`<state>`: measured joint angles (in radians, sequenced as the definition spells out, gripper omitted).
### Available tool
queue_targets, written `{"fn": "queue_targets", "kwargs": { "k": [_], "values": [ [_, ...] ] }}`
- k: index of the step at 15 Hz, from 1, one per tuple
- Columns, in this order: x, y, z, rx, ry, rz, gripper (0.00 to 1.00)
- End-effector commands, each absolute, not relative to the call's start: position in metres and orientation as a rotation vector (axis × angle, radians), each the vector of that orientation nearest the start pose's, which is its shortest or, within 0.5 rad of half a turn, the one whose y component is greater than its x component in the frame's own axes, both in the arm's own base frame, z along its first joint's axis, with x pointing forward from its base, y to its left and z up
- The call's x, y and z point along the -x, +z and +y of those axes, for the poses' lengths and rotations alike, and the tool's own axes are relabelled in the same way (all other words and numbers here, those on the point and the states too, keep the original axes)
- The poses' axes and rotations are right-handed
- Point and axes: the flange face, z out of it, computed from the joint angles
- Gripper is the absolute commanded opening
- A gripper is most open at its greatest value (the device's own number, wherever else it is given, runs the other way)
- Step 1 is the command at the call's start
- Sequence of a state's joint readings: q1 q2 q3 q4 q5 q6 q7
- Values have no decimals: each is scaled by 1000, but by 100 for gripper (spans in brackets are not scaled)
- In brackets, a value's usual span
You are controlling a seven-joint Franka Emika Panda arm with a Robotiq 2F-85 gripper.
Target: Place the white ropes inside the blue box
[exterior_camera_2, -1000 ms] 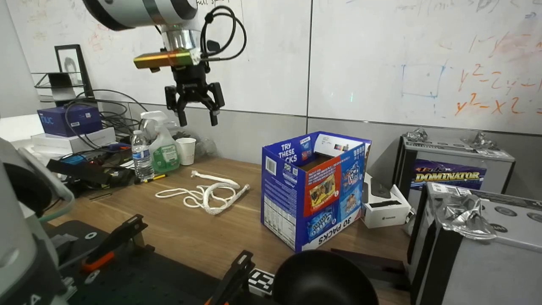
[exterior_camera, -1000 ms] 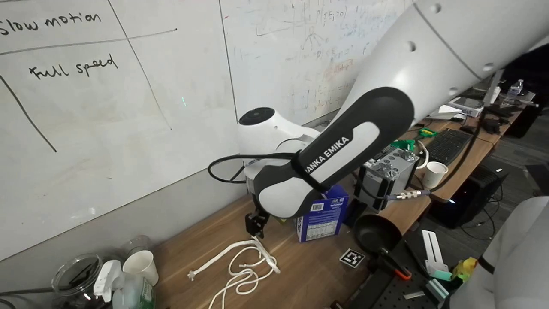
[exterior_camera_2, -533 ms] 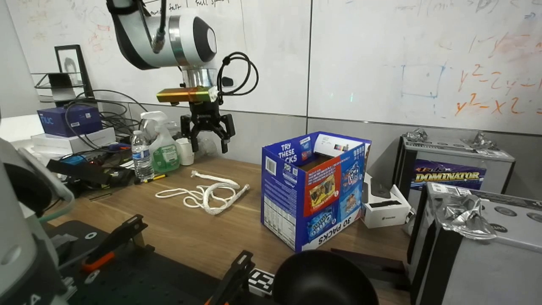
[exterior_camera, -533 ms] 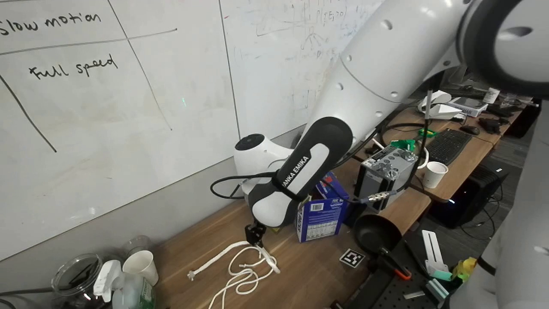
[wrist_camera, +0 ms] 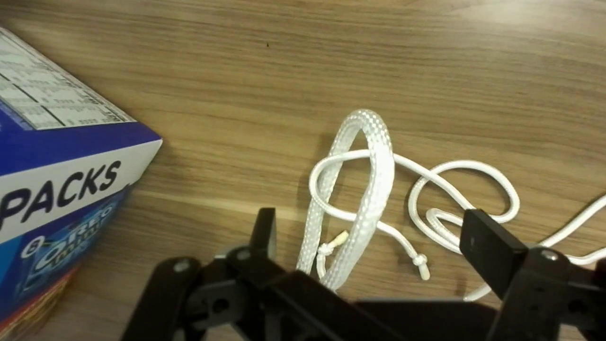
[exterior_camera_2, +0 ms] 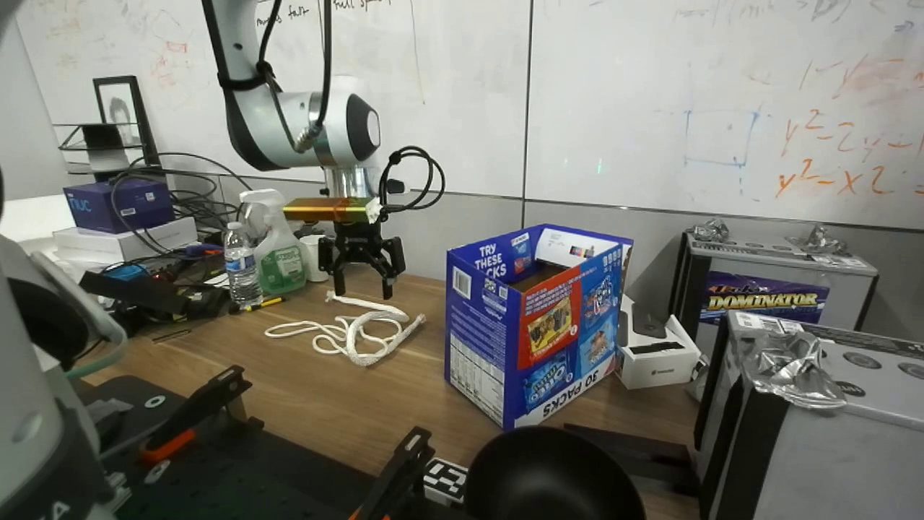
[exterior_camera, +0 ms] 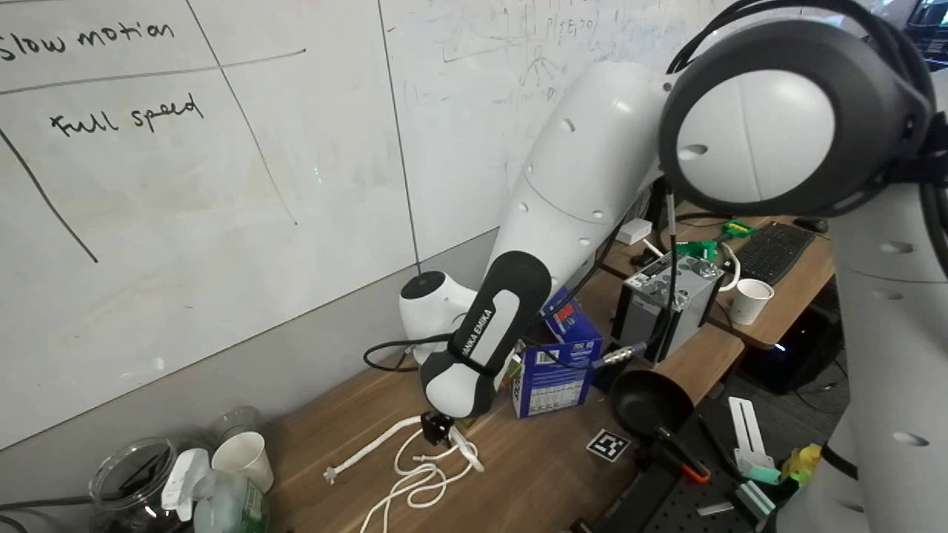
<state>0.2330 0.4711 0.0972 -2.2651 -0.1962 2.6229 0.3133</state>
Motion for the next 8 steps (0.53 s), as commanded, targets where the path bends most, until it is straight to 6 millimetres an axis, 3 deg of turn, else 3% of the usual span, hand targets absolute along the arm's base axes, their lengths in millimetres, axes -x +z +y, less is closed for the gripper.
{"fn": "queue_targets", "kwargs": {
  "k": [1, 8],
  "values": [
    [-500, 122, 186, 3195, 126, -278, 100],
    [-508, 86, 183, 3223, 104, -234, 100]
  ]
}}
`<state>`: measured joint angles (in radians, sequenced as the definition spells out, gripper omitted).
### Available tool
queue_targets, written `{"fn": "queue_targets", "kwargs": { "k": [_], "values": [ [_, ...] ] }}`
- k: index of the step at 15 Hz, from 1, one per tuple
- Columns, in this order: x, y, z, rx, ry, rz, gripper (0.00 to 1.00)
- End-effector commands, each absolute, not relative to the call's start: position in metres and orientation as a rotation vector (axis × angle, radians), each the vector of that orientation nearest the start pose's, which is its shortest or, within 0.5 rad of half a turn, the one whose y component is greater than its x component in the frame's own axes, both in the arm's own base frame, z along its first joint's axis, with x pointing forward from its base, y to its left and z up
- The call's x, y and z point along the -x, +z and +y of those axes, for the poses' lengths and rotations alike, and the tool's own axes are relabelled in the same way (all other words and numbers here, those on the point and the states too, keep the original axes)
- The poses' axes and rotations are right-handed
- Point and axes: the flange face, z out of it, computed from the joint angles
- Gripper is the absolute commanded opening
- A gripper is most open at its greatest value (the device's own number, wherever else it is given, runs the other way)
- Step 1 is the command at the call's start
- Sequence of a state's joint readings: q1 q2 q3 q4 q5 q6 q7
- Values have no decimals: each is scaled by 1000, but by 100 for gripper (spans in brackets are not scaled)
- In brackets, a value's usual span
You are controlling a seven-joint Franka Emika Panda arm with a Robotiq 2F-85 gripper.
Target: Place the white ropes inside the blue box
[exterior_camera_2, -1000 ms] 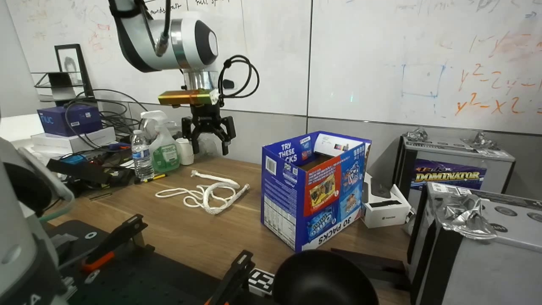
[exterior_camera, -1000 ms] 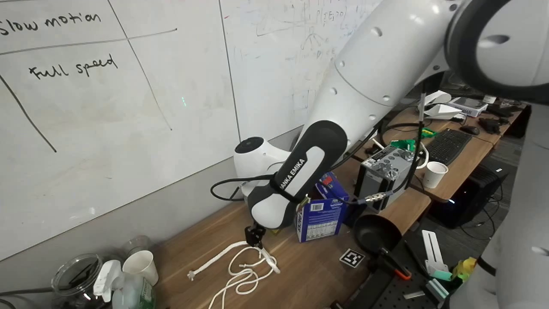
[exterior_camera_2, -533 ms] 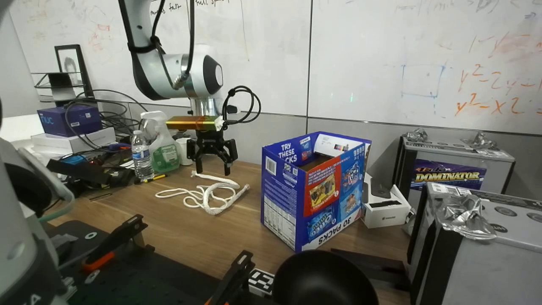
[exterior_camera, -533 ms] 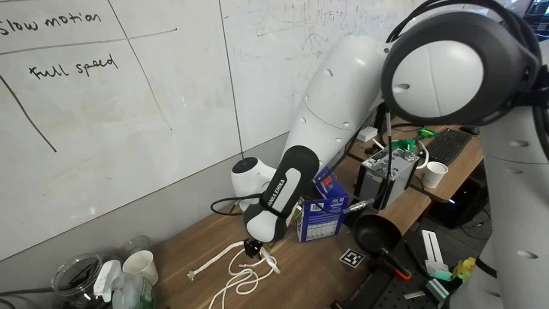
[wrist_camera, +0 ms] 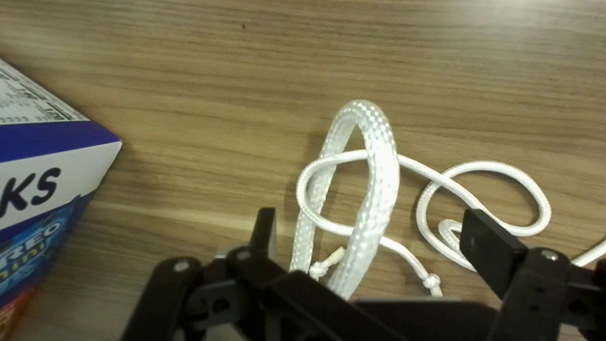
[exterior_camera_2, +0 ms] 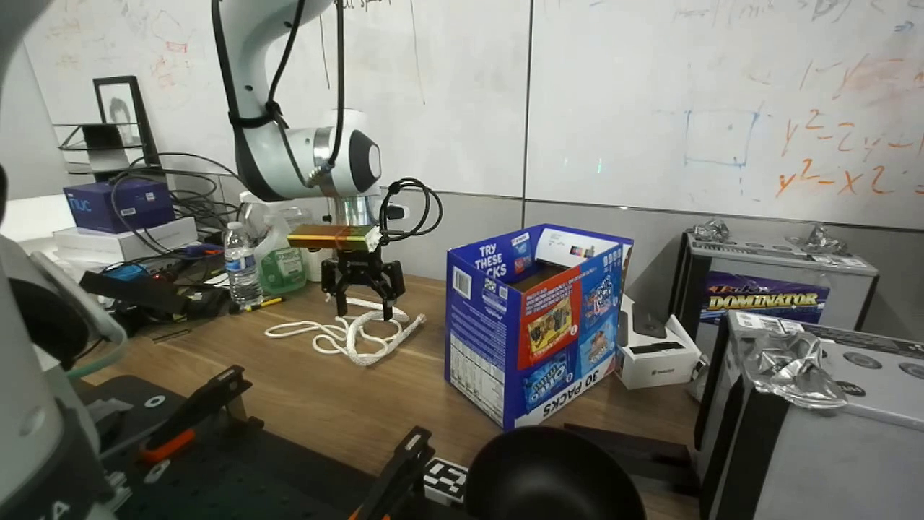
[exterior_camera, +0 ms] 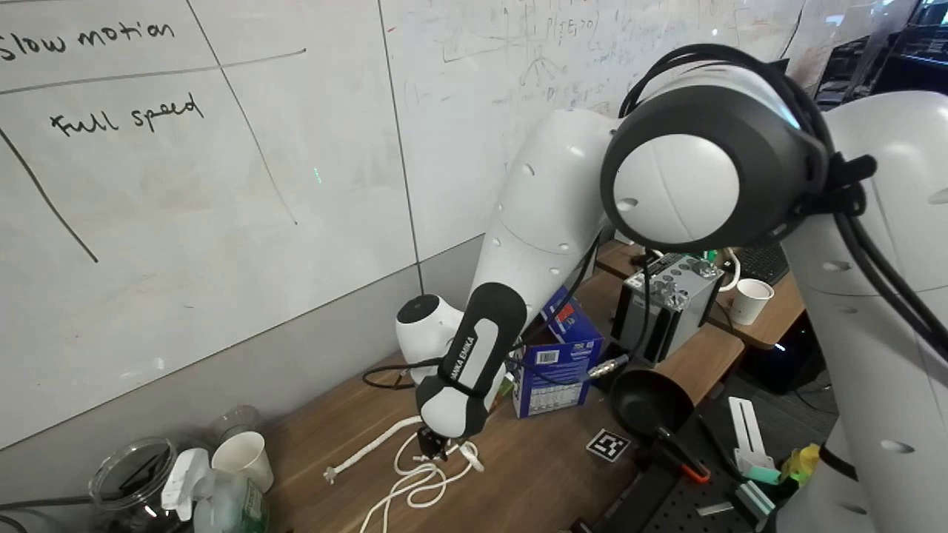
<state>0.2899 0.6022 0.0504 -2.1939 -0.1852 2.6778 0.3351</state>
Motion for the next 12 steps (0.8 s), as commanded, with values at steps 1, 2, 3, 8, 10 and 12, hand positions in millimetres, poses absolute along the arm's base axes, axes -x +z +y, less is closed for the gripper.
{"fn": "queue_targets", "kwargs": {
  "k": [1, 2, 3, 8, 10, 12],
  "values": [
    [-511, 81, 181, 3230, 95, -227, 100],
    [-513, 76, 178, 3237, 84, -213, 100],
    [-517, 72, 174, 3236, 76, -192, 100],
    [-523, 53, 158, 3204, 49, -115, 100],
    [-520, 48, 158, 3175, 63, -117, 100],
    [-516, 49, 159, 3141, 71, -150, 100]
  ]
}}
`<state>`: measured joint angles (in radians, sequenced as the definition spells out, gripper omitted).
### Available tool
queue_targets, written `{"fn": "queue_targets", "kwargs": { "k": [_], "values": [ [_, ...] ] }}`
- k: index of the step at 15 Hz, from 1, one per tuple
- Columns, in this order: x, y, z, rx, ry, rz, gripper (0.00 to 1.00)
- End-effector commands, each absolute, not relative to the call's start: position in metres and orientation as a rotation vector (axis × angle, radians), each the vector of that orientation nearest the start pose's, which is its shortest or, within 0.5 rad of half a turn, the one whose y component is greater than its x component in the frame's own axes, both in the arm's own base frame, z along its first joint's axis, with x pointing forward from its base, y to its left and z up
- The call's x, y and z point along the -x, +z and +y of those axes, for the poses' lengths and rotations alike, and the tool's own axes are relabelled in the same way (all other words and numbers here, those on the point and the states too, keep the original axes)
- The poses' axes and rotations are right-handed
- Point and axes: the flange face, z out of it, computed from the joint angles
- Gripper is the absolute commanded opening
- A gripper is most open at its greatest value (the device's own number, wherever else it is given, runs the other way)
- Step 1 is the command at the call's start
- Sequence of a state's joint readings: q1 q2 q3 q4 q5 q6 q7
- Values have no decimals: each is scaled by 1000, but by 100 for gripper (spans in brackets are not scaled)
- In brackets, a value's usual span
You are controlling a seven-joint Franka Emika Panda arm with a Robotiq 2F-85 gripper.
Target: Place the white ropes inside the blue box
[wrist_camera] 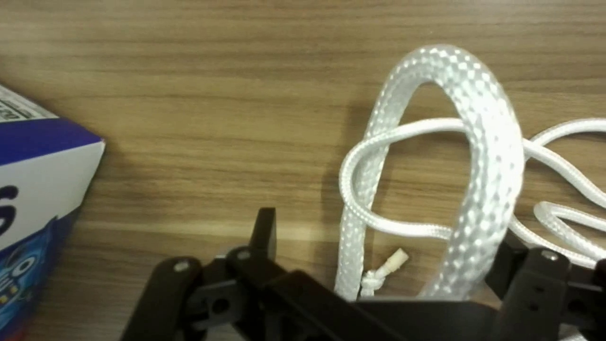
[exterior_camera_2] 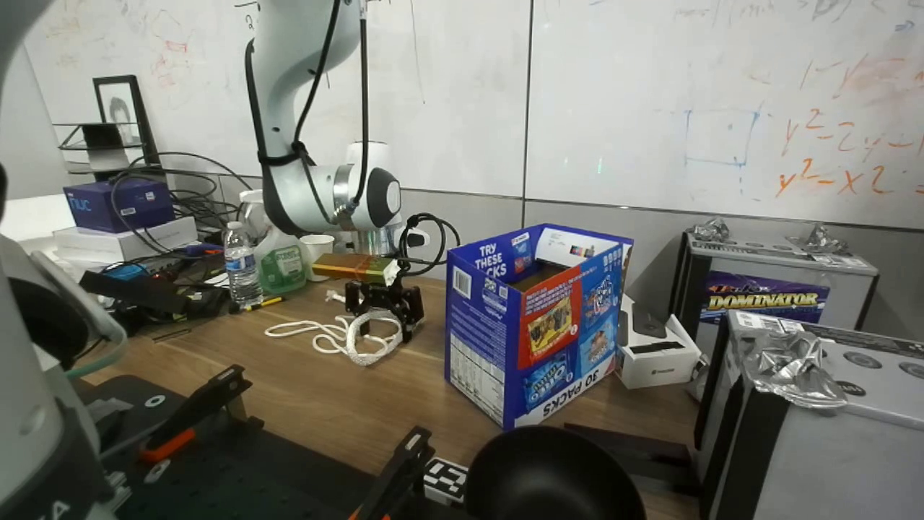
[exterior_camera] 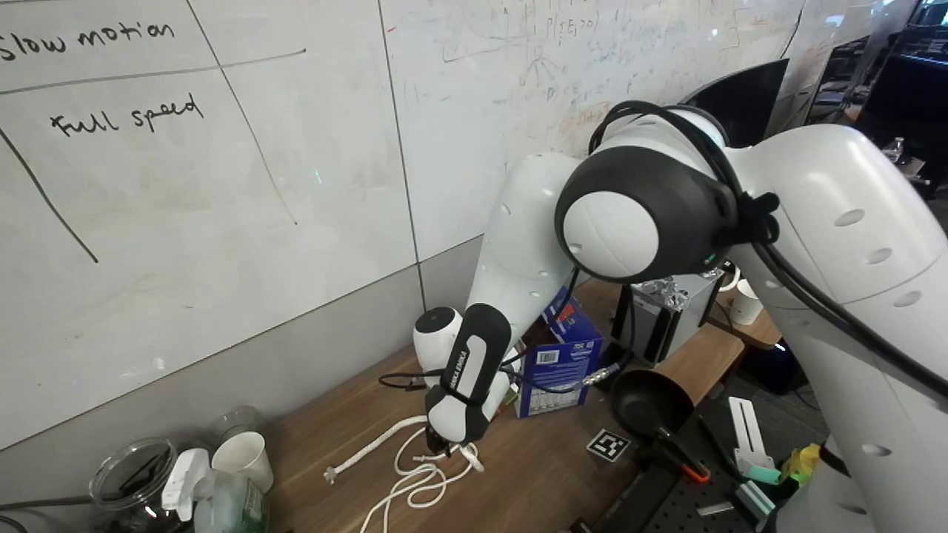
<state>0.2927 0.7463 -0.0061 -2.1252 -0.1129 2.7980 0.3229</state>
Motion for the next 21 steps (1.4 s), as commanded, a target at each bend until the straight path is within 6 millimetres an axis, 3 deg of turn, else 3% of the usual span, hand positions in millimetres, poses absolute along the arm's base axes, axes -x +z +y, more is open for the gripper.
{"fn": "queue_targets", "kwargs": {
  "k": [1, 21],
  "values": [
    [-516, 49, 161, 3128, 75, -161, 100],
    [-503, 25, 141, 3129, 105, -162, 100]
  ]
}}
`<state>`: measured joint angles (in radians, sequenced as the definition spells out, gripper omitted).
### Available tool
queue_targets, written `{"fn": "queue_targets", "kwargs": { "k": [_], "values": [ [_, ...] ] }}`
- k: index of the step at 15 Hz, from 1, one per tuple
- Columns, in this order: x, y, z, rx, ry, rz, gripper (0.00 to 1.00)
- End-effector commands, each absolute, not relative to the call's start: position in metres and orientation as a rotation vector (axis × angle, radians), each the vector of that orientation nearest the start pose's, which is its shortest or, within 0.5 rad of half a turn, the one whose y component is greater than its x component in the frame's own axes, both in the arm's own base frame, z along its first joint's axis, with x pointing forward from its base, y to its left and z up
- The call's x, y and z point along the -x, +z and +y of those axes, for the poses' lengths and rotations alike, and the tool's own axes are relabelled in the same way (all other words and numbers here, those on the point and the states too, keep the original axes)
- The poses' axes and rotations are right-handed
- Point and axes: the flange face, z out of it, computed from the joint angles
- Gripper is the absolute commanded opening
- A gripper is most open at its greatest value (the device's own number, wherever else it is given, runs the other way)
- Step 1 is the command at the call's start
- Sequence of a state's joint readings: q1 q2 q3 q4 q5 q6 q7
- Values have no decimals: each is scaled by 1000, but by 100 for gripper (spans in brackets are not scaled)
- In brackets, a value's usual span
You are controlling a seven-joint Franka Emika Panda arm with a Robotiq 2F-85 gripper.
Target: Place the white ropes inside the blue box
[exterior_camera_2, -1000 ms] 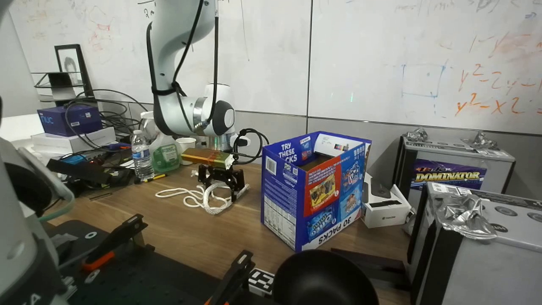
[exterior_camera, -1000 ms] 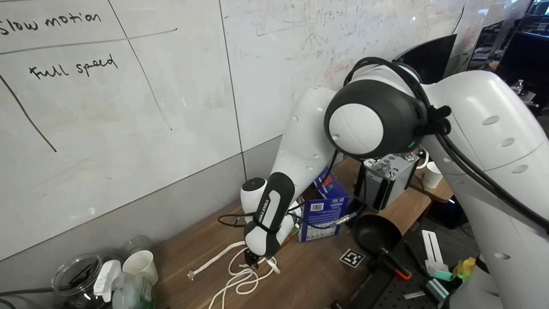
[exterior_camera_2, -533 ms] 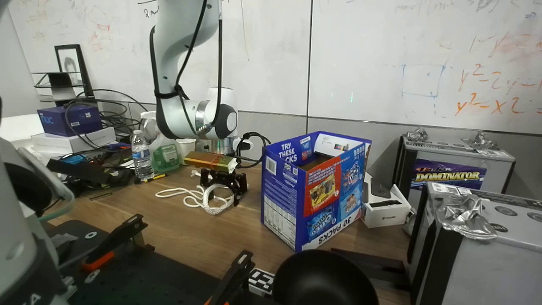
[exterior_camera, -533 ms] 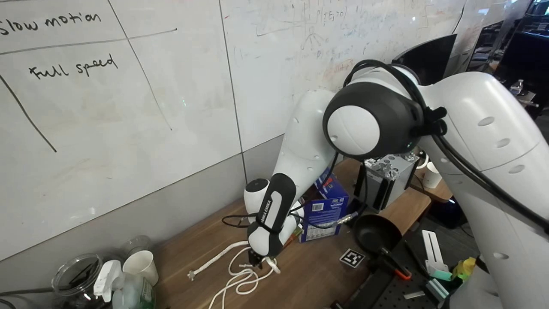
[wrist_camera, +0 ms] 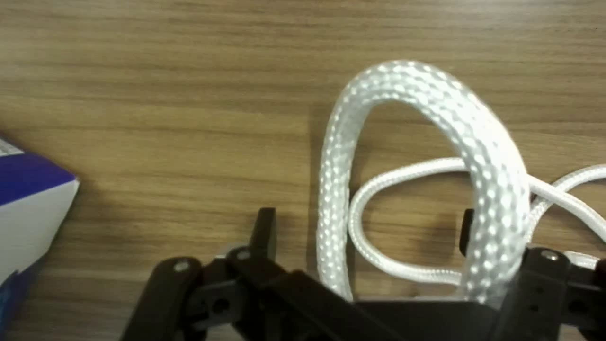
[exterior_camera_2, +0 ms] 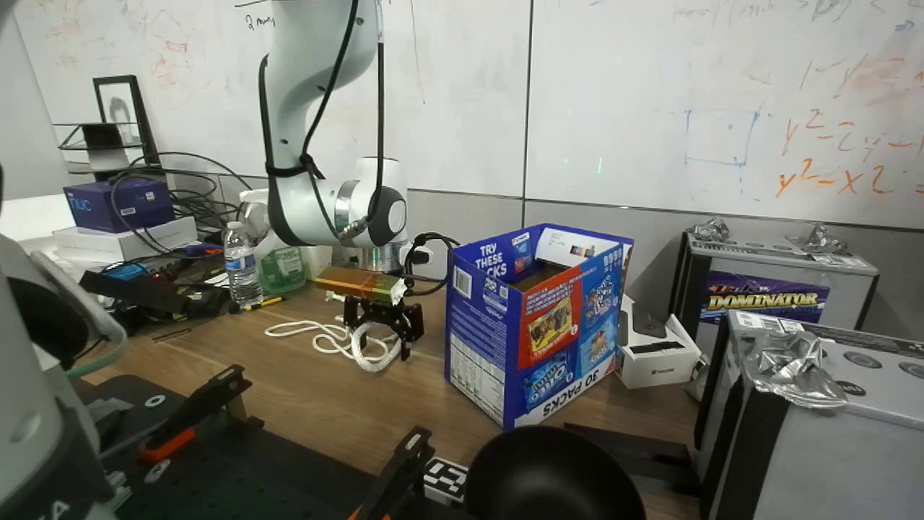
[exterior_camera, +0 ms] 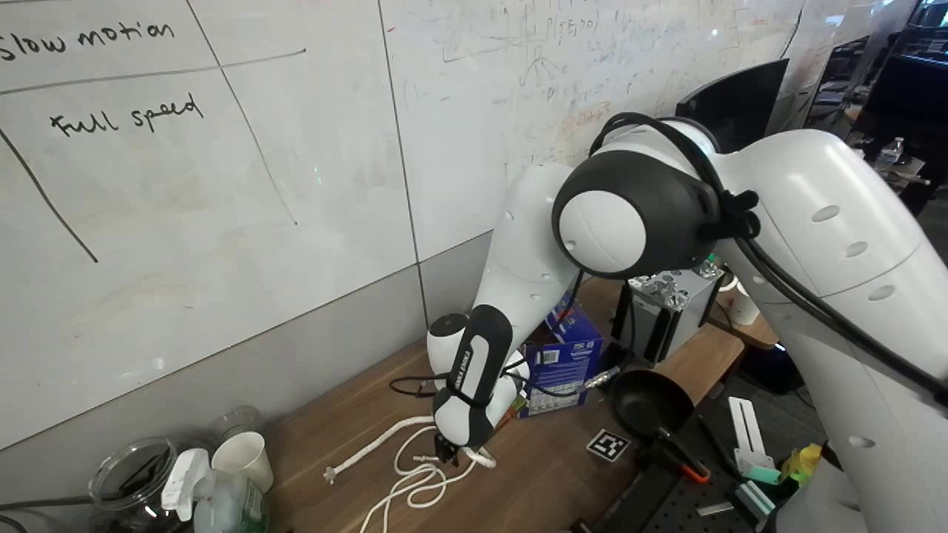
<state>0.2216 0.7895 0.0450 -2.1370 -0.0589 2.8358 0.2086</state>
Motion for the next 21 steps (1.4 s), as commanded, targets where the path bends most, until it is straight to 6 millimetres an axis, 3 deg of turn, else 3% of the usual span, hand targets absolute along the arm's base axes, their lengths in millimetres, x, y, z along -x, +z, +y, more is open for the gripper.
{"fn": "queue_targets", "kwargs": {
  "k": [1, 15, 16, 17, 21],
  "values": [
    [-503, 26, 141, 3129, 104, -162, 100],
    [-500, 24, 140, 3126, 96, -161, 100],
    [-500, 24, 140, 3127, 95, -164, 75],
    [-500, 24, 140, 3127, 95, -168, 74],
    [-501, 24, 140, 3126, 92, -167, 42]
  ]
}}
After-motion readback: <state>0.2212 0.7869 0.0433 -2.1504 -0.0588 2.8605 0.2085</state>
